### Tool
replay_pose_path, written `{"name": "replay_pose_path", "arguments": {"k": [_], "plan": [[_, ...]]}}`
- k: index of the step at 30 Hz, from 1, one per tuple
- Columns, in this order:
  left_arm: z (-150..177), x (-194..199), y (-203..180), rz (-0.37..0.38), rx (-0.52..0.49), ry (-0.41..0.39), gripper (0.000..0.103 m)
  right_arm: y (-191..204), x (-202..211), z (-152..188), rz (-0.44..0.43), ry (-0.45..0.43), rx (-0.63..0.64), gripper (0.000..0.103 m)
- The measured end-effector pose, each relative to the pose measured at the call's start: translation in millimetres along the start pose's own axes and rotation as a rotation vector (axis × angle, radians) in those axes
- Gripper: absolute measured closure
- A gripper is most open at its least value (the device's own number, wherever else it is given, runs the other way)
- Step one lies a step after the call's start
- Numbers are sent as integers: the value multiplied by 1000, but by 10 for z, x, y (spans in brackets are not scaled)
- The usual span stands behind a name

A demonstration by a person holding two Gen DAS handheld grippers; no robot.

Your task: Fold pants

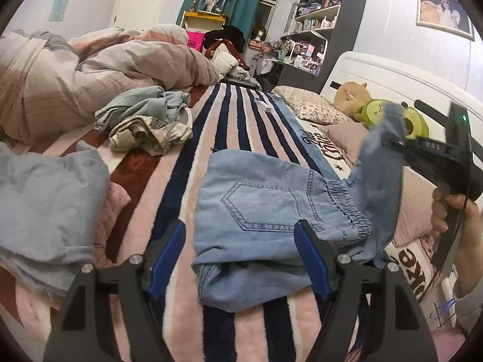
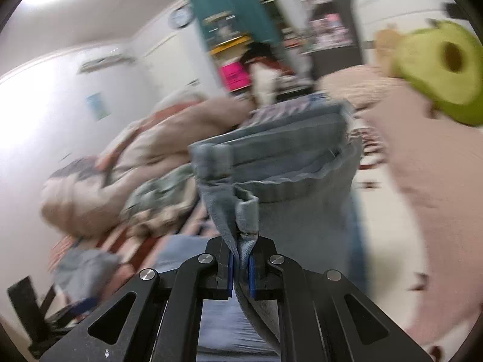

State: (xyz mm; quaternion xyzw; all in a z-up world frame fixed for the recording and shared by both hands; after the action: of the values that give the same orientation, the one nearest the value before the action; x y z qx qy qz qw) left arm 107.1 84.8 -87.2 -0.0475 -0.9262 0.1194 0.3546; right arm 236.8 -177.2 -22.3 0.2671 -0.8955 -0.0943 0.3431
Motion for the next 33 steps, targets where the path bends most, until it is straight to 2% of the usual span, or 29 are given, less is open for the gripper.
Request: {"name": "replay_pose_path", "arguments": {"k": [5, 7, 9, 12, 14, 17, 23, 25, 27, 28, 31, 33], "plan": [[11, 58, 152, -5, 32, -7, 32, 710, -578, 246, -122, 133, 111, 101], [31, 85, 199, -7, 42, -10, 32, 851, -802, 396, -144, 196, 141, 101], [43, 102, 249, -8, 53, -12, 32, 929, -1035, 629, -141, 272, 176, 101], [59, 111, 326, -10, 66, -11, 30, 847, -1288, 952, -116, 378, 187, 101], [64, 92, 361, -11, 71, -5, 28, 768, -1348, 1087, -129, 412, 188, 101], [49, 46, 368, 4, 77, 5, 28, 728, -1327, 1154, -174, 423, 184, 100], [-104, -172, 188, 116, 62, 33, 28, 675, -1213, 1159, -265, 440, 161, 96], [-211, -343, 95, 144, 54, 61, 28, 649, -1150, 1112, -309, 447, 119, 89], [-294, -472, 24, 155, 42, 82, 28, 636, -1074, 1028, -359, 439, 94, 66], [-350, -576, -31, 165, 36, 96, 28, 626, -1013, 983, -356, 419, 104, 63], [-438, -781, -124, 164, 24, 122, 28, 553, -846, 828, -272, 362, 153, 62], [-471, -935, -147, 147, 26, 149, 28, 393, -746, 733, -168, 325, 147, 62]]}}
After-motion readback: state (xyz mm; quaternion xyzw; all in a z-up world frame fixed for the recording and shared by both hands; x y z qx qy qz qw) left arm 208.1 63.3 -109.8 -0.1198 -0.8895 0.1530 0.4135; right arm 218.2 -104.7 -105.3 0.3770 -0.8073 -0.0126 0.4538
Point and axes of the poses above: each gripper's, at about its wrist camera, not at the fingertips, and x roughly against the way its jaws point, y to its left, z to its underside, the point moved 4 cm from there along -x, roughly the way its jaws point, and after that the axes turned 6 degrees about y, right-handed, at the moved point
